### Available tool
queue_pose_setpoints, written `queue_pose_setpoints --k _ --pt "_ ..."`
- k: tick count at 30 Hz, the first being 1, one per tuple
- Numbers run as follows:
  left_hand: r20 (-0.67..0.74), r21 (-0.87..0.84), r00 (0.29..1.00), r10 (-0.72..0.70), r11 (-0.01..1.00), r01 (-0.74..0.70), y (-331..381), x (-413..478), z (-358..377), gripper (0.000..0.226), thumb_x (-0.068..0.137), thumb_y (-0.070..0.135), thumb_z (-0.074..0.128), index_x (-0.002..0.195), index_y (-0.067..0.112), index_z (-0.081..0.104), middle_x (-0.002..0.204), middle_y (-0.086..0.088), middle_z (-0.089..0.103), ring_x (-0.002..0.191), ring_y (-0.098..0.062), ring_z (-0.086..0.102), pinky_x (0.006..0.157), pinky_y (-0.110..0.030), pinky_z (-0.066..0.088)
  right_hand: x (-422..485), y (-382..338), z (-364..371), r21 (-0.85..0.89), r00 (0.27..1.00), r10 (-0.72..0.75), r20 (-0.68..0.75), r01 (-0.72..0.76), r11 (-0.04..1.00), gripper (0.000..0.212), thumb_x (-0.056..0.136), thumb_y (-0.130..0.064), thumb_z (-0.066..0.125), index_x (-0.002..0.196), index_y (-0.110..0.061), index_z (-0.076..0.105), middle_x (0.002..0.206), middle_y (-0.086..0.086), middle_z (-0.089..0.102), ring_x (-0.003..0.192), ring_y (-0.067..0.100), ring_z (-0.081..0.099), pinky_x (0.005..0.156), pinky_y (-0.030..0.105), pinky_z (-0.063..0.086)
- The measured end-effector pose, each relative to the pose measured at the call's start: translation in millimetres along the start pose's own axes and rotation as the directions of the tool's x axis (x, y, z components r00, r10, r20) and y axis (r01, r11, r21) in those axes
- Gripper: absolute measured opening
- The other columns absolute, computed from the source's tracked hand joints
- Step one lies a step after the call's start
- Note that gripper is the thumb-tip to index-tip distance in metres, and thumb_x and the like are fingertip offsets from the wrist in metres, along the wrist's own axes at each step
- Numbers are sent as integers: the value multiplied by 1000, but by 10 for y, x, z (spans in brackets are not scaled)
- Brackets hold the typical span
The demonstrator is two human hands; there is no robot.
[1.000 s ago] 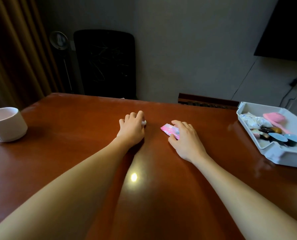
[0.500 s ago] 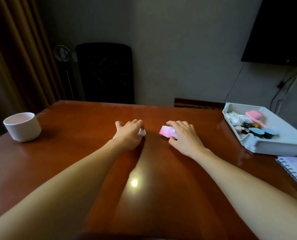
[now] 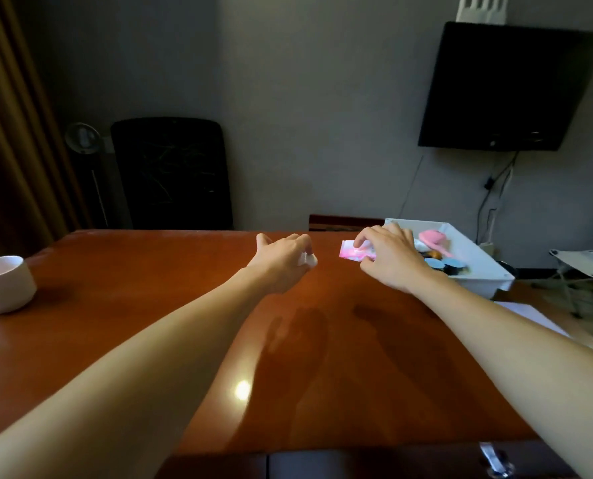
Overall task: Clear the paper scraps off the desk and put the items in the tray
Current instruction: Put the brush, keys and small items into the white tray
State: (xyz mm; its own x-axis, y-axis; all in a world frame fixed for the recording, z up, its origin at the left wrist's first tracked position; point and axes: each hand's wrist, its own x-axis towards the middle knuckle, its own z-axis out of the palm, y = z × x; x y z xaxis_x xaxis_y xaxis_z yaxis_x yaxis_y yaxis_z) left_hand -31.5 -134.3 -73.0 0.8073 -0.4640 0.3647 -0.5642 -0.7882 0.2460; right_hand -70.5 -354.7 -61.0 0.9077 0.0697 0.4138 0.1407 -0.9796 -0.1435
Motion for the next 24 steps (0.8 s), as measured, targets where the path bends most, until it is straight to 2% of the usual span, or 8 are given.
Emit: queue_pose_setpoints --k 5,12,15,17,19,21,24 --pt "45 -43 996 82 996 -80 344 292 123 3 101 32 50 103 30 48 114 8 60 94 -14 54 104 -46 19 -6 486 -177 -31 999 43 9 -43 999 27 83 -16 57 106 -32 55 121 -9 60 116 20 38 85 34 23" --pt "80 -82 989 126 990 -119 801 681 367 14 100 39 46 104 27 53 112 5 64 99 -20 53 92 -38 21 -43 1125 -325 -73 978 199 63 -195 978 39 88 -18 56 126 -27 53 127 -12 53 125 23 33 93 36 24" --pt "90 -89 982 167 983 -159 958 835 469 14 100 39 48 106 26 53 113 4 64 97 -18 52 95 -41 23 -51 1393 -328 -67 967 238 92 -232 970 43 87 -18 54 129 -28 53 130 -9 56 126 25 35 97 37 27" --pt "104 -83 978 181 982 -172 1029 934 545 16 101 38 48 108 25 53 112 4 64 94 -17 51 97 -43 23 -60 1560 -311 -35 948 287 137 -285 958 43 86 -22 54 127 -32 53 123 -9 55 124 27 36 95 37 27" --pt "109 -85 977 181 981 -173 1077 1031 635 15 100 39 49 107 26 54 112 4 65 97 -19 53 99 -45 24 -65 1710 -274 -1 923 349 162 -354 935 43 80 -32 52 121 -42 51 124 0 54 119 31 37 90 38 30" --pt "131 -99 974 184 980 -172 1135 1126 731 15 100 38 51 109 26 55 113 4 65 101 -20 54 99 -46 25 -74 1825 -248 34 900 395 185 -407 913 45 76 -36 49 120 -45 50 121 6 52 116 33 36 86 38 30" --pt "163 -106 968 193 978 -177 1248 1257 848 16 98 35 54 111 26 56 111 3 64 102 -21 54 98 -44 26 -109 1912 -222 33 906 371 202 -385 922 38 82 -36 52 120 -42 53 122 -2 56 118 27 35 86 36 24"
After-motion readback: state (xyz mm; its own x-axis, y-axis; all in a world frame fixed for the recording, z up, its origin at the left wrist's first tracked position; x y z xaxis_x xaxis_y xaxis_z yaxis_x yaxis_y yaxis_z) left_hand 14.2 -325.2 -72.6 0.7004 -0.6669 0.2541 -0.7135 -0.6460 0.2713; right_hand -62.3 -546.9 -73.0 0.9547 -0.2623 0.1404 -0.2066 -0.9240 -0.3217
